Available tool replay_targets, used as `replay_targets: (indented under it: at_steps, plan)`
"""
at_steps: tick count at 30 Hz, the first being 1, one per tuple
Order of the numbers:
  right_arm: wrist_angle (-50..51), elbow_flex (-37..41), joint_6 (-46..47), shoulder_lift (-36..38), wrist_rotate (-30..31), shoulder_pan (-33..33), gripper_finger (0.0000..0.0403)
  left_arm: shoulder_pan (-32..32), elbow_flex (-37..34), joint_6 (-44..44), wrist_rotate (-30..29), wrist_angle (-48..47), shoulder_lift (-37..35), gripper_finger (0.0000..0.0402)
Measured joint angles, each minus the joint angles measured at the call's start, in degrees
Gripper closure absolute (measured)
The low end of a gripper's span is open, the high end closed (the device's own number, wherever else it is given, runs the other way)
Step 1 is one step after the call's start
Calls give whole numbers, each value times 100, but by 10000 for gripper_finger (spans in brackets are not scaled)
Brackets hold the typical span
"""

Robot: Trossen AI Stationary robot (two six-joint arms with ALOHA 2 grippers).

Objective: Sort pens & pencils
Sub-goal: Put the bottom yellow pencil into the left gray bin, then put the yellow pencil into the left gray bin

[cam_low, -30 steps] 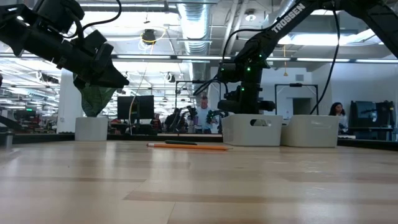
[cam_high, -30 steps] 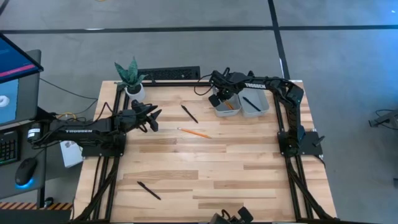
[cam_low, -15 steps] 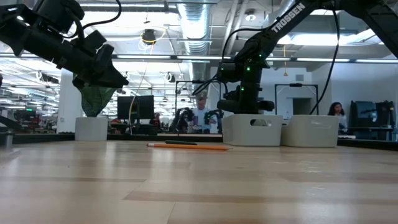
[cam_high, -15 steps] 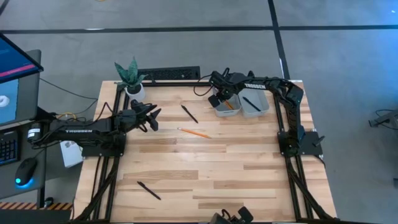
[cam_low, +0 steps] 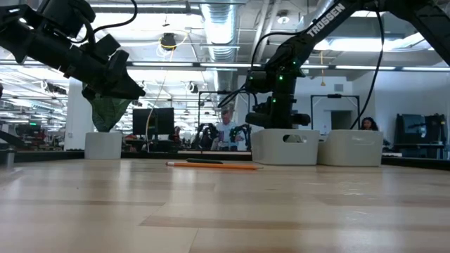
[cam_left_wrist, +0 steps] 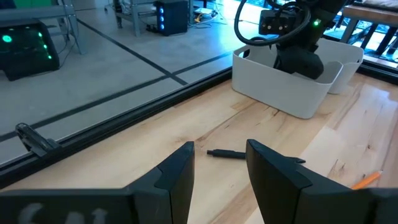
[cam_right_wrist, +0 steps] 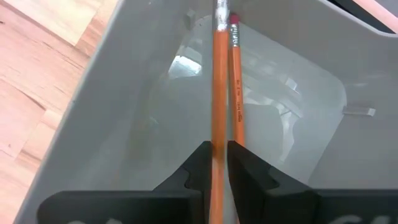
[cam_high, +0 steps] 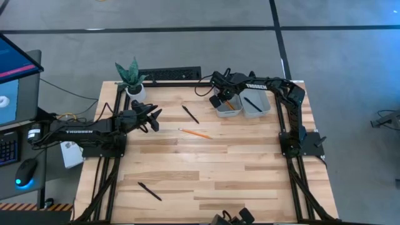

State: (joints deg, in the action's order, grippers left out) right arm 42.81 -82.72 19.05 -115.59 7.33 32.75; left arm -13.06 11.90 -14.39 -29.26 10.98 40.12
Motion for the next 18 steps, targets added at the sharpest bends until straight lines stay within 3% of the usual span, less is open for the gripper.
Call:
replay_targets:
  at_steps: [9,18]
  plan:
    - [-9,0,111,0,56,0,248,-1,0,0,-2,0,0,266]
    - [-183,0,342,0,777,0,190,-1,0,0,-2,0,0,266]
